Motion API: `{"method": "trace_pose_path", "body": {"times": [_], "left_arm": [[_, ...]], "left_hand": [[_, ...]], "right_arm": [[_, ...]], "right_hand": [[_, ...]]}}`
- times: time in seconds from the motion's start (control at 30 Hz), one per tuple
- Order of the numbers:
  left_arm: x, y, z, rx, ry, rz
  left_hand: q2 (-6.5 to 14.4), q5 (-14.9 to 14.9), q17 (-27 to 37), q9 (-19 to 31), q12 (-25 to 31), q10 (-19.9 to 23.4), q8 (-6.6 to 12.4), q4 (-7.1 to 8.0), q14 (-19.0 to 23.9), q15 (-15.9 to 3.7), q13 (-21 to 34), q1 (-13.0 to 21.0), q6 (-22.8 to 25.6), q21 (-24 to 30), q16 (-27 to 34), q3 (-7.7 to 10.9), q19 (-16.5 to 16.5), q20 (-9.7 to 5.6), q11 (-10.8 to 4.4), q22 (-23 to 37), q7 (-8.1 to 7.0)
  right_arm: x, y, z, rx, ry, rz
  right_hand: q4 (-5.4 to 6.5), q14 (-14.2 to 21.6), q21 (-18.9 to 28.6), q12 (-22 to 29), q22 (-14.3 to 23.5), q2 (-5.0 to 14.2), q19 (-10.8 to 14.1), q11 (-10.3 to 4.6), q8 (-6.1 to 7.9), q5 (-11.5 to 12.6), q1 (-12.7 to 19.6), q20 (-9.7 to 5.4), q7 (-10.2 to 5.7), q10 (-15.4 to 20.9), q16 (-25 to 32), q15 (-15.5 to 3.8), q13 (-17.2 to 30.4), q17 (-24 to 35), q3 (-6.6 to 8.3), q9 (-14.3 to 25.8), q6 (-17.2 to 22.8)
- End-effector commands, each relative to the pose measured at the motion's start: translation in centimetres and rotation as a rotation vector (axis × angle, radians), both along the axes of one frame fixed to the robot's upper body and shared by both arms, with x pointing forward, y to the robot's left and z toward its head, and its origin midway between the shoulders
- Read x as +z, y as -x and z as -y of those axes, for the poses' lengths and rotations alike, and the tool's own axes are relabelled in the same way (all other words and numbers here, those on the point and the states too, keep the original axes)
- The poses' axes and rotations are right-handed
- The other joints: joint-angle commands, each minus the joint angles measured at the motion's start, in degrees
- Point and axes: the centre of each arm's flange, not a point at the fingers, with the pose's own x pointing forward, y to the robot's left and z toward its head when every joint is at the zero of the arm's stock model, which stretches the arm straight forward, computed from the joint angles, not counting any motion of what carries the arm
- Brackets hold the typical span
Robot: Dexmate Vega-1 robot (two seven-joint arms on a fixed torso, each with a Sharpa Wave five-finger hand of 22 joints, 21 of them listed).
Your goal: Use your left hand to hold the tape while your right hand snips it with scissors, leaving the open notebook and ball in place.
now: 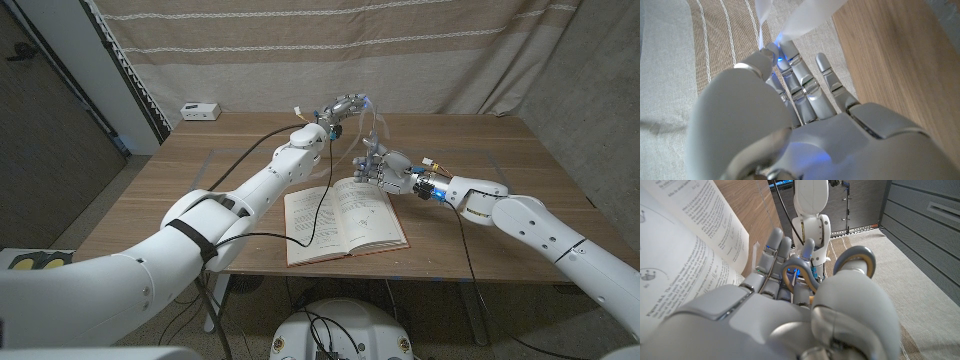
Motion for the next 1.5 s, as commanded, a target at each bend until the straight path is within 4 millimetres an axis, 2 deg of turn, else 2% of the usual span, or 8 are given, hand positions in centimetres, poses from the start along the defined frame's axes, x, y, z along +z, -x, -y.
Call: {"method": "trace_pose_path", "body": {"times": [0.03, 0.53, 0.77, 1.0, 1.5], "left_arm": [[0.3, 0.2, 0.9, -0.009, -0.028, 0.007], [-0.2, 0.7, 1.5, -0.027, -0.009, 0.012], [-0.3, 1.2, 1.3, -0.026, 0.016, 0.015], [-0.3, 1.5, 1.1, -0.039, 0.023, 0.023], [-1.2, 1.6, 0.5, -0.073, 0.038, -0.034]], "left_hand": [[-0.4, 0.0, 0.0, 0.2, 0.0, 2.3, -0.17, 0.11, 0.0, 0.16, 0.0, 0.2, -0.4, 0.4, 0.0, 0.42, -0.1, -6.89, -2.16, 0.0, 0.08], [-0.2, 0.2, -0.4, 1.2, 0.0, 1.9, -0.13, 0.45, -0.6, 0.16, -0.2, -0.2, -1.3, 0.9, -0.2, 0.64, -0.7, -6.83, -2.25, -0.4, 0.11], [-0.2, 0.3, -0.4, 1.2, 0.1, 1.9, -0.05, 0.46, -0.7, 0.11, -0.2, -0.2, -0.9, 1.3, -0.2, 0.66, -0.7, -6.8, -2.25, -0.5, -0.16], [-0.3, 0.4, -0.5, 1.0, 0.1, 1.9, -0.14, 0.37, -0.7, 0.12, -0.3, -0.2, -0.8, 1.6, -0.1, 0.65, -0.7, -6.79, -2.25, -0.7, -0.02], [-0.4, 0.4, -0.6, 0.8, 0.1, 1.9, -0.02, 0.28, -0.6, 0.12, -0.5, -0.1, 0.1, 2.1, 0.0, 0.63, -0.9, -6.8, -2.23, -0.9, -0.23]], "right_arm": [[0.6, 0.1, 0.0, 0.008, 0.012, 0.009], [0.0, 0.0, 0.0, 0.009, 0.017, -0.01], [-0.2, -0.1, -0.1, 0.016, 0.017, -0.013], [-0.2, -0.2, 0.1, 0.007, 0.016, -0.016], [-0.4, -0.5, 0.5, -0.016, 0.01, -0.024]], "right_hand": [[-0.3, 0.5, -0.3, 0.4, 0.2, 0.18, 0.5, 0.43, 0.0, 0.0, -0.1, -1.15, -0.02, 0.1, -0.1, -0.69, 0.2, 0.2, -0.35, 0.2, 0.2], [-0.26, 0.4, -0.6, 0.4, 0.2, 0.07, 0.7, 0.57, -0.27, -0.1, -0.3, -1.03, 0.14, 0.0, -0.1, -0.55, 0.2, 0.1, -0.42, 0.2, 0.2], [-0.22, 0.2, -0.8, 0.3, 0.2, 0.11, 0.6, 0.58, -0.42, -0.2, -0.4, -0.9, 0.01, -0.2, -0.2, -0.54, 0.1, 0.2, -0.44, 0.2, 0.0], [-0.26, 0.3, -0.9, 0.1, 0.2, 0.14, 0.6, 0.61, -0.75, -0.2, -0.4, -0.77, 0.76, 0.0, -0.4, -0.29, -0.5, 0.1, -0.44, 0.0, -0.1], [-0.25, 0.3, -1.1, 0.3, 0.2, 0.2, 0.8, 0.68, -1.16, -0.2, -0.5, -0.69, 0.61, -0.1, -0.8, -0.32, -0.3, 0.0, -0.46, -0.2, -0.1]]}}
